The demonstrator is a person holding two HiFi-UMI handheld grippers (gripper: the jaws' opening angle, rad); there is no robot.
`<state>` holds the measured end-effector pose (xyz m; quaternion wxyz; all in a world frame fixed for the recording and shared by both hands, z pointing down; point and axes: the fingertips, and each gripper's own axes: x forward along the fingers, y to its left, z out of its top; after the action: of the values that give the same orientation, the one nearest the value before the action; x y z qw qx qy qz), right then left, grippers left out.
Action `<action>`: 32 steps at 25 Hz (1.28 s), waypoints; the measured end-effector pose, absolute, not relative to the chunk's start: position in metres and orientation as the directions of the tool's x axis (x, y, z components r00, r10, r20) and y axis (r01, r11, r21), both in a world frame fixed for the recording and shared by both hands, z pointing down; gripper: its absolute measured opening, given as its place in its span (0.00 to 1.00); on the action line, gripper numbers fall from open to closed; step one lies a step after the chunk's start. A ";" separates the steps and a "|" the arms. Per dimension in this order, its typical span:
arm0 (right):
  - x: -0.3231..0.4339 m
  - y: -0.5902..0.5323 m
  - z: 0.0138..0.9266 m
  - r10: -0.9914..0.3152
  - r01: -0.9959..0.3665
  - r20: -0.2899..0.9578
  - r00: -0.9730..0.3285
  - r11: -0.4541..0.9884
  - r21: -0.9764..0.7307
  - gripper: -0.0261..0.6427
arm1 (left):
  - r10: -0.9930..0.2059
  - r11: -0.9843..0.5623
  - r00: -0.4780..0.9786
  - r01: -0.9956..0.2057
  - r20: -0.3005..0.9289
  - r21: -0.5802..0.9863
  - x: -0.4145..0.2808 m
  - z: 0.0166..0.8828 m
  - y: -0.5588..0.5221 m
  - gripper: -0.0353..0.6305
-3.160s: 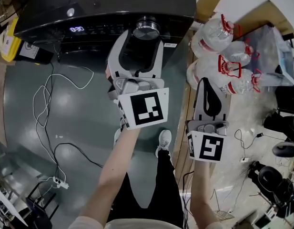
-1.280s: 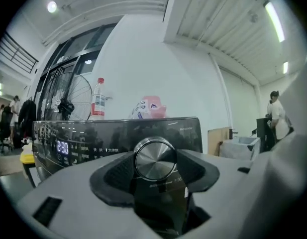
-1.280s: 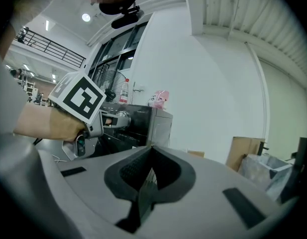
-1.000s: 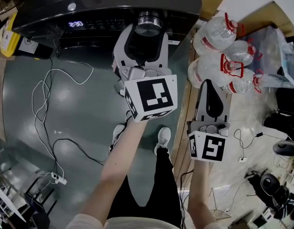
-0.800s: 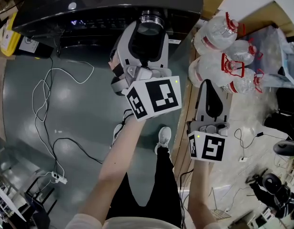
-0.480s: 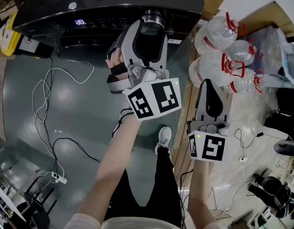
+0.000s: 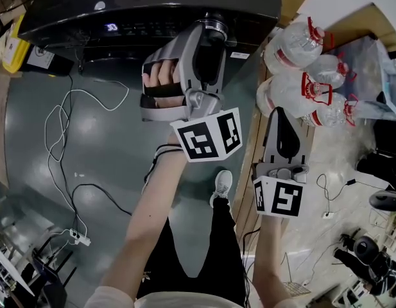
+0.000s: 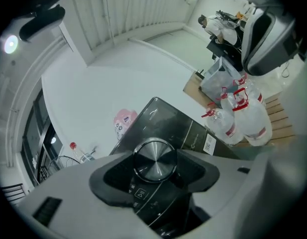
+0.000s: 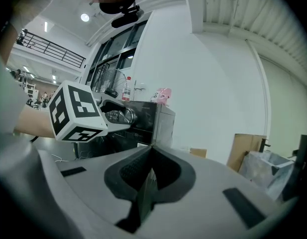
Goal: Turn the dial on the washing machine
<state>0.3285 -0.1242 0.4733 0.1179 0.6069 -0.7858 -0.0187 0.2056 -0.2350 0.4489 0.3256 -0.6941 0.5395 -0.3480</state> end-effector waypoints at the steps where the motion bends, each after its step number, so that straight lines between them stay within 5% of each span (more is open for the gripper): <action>1: 0.328 -0.125 0.473 -0.958 -0.949 0.162 -0.237 0.264 0.171 0.05 | -0.975 -0.206 0.176 -0.525 0.132 -0.826 0.206 0.449 -0.235 0.45; 7: 0.327 -0.125 0.470 -0.959 -0.947 0.155 -0.238 0.264 0.180 0.05 | -0.970 -0.232 0.195 -0.542 0.147 -0.808 0.207 0.449 -0.236 0.45; 16: 0.311 -0.132 0.419 -0.964 -0.940 0.100 -0.247 0.263 0.215 0.05 | -0.940 -0.330 0.313 -0.744 0.133 -0.582 0.197 0.399 -0.224 0.45; 23: 0.279 -0.118 0.335 -0.957 -0.927 0.082 -0.277 0.288 0.239 0.05 | -0.919 -0.392 0.375 -0.843 0.120 -0.368 0.164 0.317 -0.195 0.14; 27: 0.261 -0.108 0.283 -0.961 -0.930 0.070 -0.268 0.277 0.242 0.05 | -0.912 -0.408 0.402 -0.910 0.082 -0.075 0.124 0.278 -0.170 0.08; 32: 0.231 -0.072 0.235 -0.959 -0.925 0.050 -0.277 0.281 0.255 0.05 | -0.935 -0.356 0.356 -0.933 0.011 -0.062 0.077 0.229 -0.122 0.06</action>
<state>0.2314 -0.0715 0.2353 0.0970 0.5933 -0.7943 -0.0878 0.0772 -0.1220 0.2285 0.0224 -0.8230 0.5672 -0.0221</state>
